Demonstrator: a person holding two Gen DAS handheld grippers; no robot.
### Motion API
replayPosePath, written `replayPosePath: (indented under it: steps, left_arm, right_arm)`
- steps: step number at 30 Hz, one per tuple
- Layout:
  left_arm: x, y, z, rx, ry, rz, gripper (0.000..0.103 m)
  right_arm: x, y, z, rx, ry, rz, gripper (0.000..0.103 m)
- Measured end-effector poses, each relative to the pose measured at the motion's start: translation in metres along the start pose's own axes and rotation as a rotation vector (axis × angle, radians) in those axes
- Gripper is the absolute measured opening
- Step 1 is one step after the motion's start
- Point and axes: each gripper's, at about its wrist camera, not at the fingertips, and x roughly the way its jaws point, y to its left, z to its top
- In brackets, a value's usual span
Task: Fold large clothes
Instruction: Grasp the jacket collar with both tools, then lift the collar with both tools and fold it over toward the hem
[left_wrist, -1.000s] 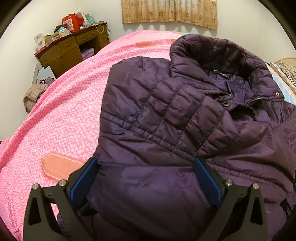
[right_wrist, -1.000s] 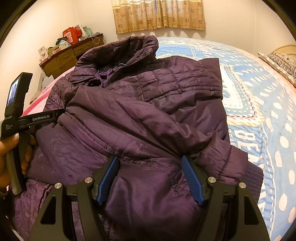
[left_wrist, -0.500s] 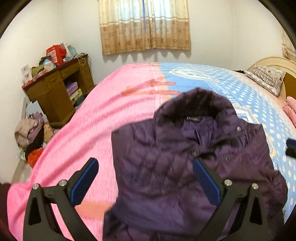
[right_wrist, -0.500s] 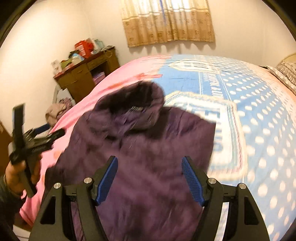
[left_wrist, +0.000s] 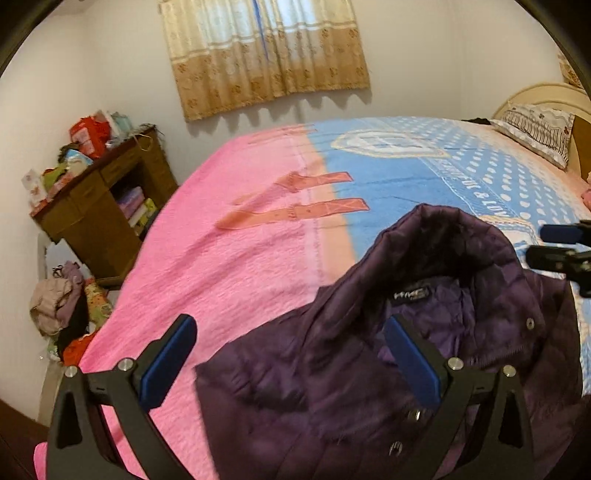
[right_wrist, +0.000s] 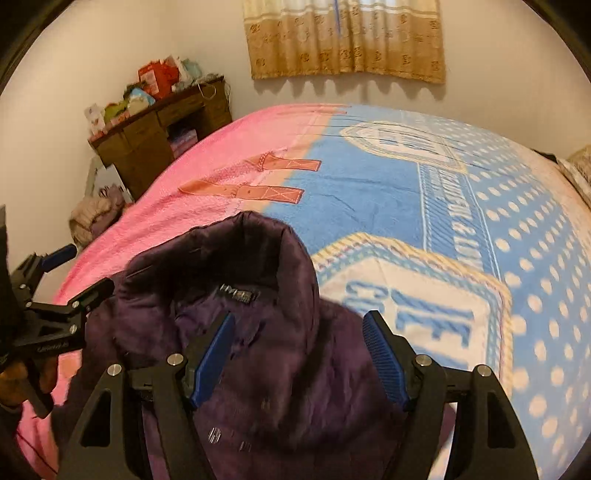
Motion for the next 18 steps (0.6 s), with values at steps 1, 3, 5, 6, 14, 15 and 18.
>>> replayPosePath:
  steps: [1,3,5,6,14,15,18]
  left_arm:
    - [0.006,-0.003,0.003,0.005,0.001,0.002,0.103]
    - [0.017,-0.01,0.008,0.037,0.004,0.011,0.103]
    - [0.028,-0.018,0.011,0.065,0.005,0.025,0.094]
    - [0.03,-0.02,0.012,0.074,0.007,0.026,0.086]
    - [0.01,-0.02,0.003,0.132,-0.021,-0.09,0.012]
    - [0.002,-0.017,0.0,0.142,-0.038,-0.111,0.012]
    - [-0.025,-0.014,-0.017,0.2,-0.067,-0.131,0.01]
  right_arm:
    - [0.009,0.003,0.006,-0.023,0.005,-0.003,0.072]
    - [0.025,0.01,0.014,-0.073,0.014,-0.033,0.072]
    - [0.04,0.015,0.019,-0.13,0.03,-0.065,0.054]
    - [0.049,0.016,0.019,-0.144,0.06,-0.07,0.031]
    - [0.017,0.015,-0.017,-0.225,0.048,-0.075,0.01]
    - [0.011,0.016,-0.022,-0.238,0.043,-0.076,0.01]
    - [-0.007,0.016,-0.041,-0.254,0.05,-0.048,0.01]
